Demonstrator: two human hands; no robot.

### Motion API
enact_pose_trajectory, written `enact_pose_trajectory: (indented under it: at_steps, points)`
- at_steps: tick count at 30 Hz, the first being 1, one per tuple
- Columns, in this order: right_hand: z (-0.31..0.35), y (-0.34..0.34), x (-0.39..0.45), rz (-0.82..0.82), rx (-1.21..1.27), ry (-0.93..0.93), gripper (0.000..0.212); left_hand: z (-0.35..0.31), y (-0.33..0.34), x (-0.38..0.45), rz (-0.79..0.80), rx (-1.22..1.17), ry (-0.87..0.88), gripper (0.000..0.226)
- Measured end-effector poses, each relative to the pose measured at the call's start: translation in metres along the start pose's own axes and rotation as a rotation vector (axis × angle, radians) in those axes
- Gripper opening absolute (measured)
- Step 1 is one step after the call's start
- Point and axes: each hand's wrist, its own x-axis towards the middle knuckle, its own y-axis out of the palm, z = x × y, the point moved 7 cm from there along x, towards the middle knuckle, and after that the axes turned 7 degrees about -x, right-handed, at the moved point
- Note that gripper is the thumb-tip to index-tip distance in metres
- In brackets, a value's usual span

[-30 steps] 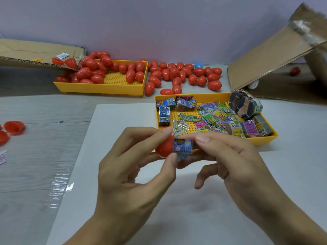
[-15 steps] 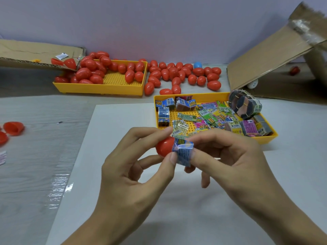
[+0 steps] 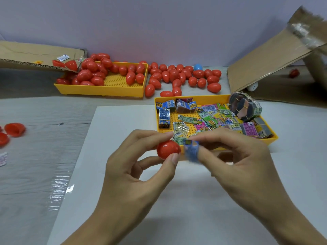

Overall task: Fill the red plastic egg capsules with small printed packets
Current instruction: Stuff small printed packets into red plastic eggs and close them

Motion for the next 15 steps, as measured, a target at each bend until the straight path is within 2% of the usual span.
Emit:
enact_pose_trajectory:
  at_steps: [4, 5, 6, 8, 9, 10, 13, 15]
  points:
    - [-0.022, -0.024, 0.014, -0.13, -0.257, 0.046, 0.023, 0.005, -0.008, 0.002, -0.06, -0.028, -0.062, 0.026]
    - [-0.026, -0.027, 0.017, -0.108, -0.269, 0.072, 0.026, 0.006, -0.009, 0.003, -0.07, -0.03, -0.068, 0.026]
    - [-0.029, -0.025, 0.019, -0.021, -0.237, 0.1, 0.027, 0.006, -0.01, 0.004, -0.077, -0.029, -0.071, 0.025]
    - [-0.032, -0.007, 0.015, 0.3, -0.106, 0.168, 0.025, 0.006, -0.012, 0.005, -0.087, -0.029, -0.074, 0.025]
    - [-0.033, -0.002, 0.012, 0.387, -0.093, 0.181, 0.03, 0.006, -0.013, 0.006, -0.093, -0.031, -0.075, 0.025]
    - [-0.035, -0.004, 0.012, 0.372, -0.126, 0.173, 0.034, 0.006, -0.014, 0.006, -0.099, -0.031, -0.074, 0.025]
    - [-0.039, -0.023, 0.02, 0.025, -0.304, 0.118, 0.037, 0.007, -0.016, 0.007, -0.11, -0.039, -0.076, 0.024]
    - [-0.033, -0.027, 0.021, -0.127, -0.417, 0.05, 0.028, 0.008, -0.016, 0.007, -0.112, -0.041, -0.077, 0.024]
